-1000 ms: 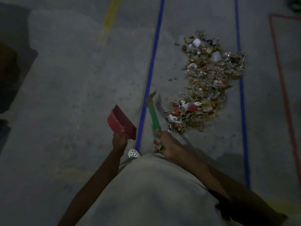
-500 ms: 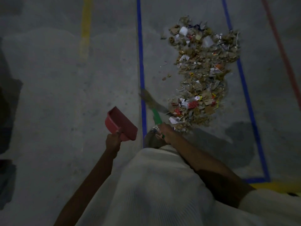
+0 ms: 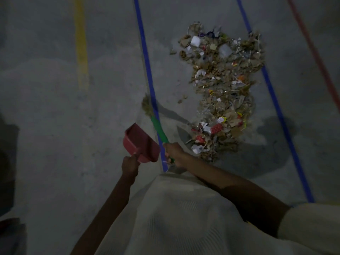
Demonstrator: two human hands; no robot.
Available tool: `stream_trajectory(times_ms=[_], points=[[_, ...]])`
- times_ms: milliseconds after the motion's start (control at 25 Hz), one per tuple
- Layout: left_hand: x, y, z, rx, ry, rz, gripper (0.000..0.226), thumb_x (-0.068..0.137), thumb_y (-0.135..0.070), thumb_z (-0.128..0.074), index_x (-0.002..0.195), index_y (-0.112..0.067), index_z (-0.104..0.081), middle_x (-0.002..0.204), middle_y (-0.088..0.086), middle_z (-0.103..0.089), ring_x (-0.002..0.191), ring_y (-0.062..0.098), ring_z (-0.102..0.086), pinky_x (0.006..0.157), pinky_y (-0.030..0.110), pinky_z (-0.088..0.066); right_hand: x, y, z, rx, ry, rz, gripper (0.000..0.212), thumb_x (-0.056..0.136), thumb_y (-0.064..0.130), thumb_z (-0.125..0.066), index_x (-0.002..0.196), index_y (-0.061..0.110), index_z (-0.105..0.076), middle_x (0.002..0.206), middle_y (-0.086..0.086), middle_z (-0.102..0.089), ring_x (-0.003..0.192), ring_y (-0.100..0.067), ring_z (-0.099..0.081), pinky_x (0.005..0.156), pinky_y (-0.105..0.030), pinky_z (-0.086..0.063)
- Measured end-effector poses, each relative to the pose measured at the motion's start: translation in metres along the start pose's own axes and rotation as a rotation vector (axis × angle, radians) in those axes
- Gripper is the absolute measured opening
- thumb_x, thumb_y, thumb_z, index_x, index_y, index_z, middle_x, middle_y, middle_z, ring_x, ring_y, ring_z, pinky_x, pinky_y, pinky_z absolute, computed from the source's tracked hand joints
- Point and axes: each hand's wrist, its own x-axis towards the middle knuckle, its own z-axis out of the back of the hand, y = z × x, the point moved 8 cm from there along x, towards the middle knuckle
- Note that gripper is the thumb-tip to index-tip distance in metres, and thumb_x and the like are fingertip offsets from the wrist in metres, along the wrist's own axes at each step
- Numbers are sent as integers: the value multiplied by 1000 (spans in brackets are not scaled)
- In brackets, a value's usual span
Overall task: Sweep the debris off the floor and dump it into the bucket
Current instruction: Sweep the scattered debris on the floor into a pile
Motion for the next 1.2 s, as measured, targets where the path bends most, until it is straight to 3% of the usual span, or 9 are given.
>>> stream_trajectory(times_ms=[200, 360, 520, 680, 840, 960, 1080, 1200], points=[[18, -40, 4, -21, -33, -46, 58, 91, -52, -64, 76, 3, -67, 67, 12, -58, 53, 22, -48, 53, 32, -34, 31, 60, 32, 93, -6, -36, 24, 108, 14, -39, 85, 11, -45, 67, -6, -39, 52, -14, -34, 39, -22, -35], [30, -77, -3, -36, -30, -93, 55, 90, -55, -63, 71, -4, -64, 64, 8, -59, 53, 21, -50, 54, 30, -36, 31, 82, 55, 268, -131, -72, 27, 107, 11, -33, 81, 10, -41, 73, -7, -37, 58, -15, -36, 55, -27, -38], [54, -119, -20, 21, 15, -110, 57, 90, -56, -62, 79, 1, -66, 73, 13, -61, 63, 24, -54, 63, 37, -40, 3, 85, 31, 368, -118, -54, 31, 104, 14, -37, 74, 12, -44, 67, -7, -44, 54, -18, -42, 51, -28, -38], [89, -175, -51, 67, 101, -101, 52, 93, -48, -60, 99, 3, -67, 86, 13, -61, 76, 24, -55, 71, 37, -42, -14, 125, 17, 531, -62, 1, 30, 106, 24, -45, 78, 14, -51, 52, 0, -45, 41, -10, -40, 39, -17, -35], [134, -243, -68, 99, 156, -164, 52, 90, -49, -63, 81, 2, -70, 69, 14, -59, 59, 25, -51, 64, 39, -38, 17, 192, 0, 429, -23, 73, 35, 106, 31, -50, 76, 12, -52, 56, -3, -45, 36, -10, -40, 37, -17, -34], [177, -291, -70, 173, 209, -186, 44, 95, -49, -57, 91, -7, -70, 79, 14, -63, 72, 28, -59, 70, 40, -46, 64, 244, -9, 262, -58, 74, 35, 104, 28, -51, 74, 10, -52, 54, -5, -46, 38, -15, -40, 40, -20, -33], [221, -323, -58, 238, 179, -186, 56, 94, -51, -57, 95, 3, -68, 99, 26, -69, 86, 38, -66, 76, 47, -51, 111, 284, -7, 210, -124, 11, 27, 103, 19, -49, 79, 8, -52, 59, -9, -44, 46, -19, -39, 48, -28, -32], [262, -348, -48, 266, 168, -152, 60, 95, -51, -56, 102, 8, -66, 105, 31, -67, 98, 49, -64, 85, 55, -53, 144, 314, 0, 272, -211, -74, 30, 106, 15, -42, 77, 7, -48, 65, -11, -42, 52, -21, -39, 57, -34, -37]])
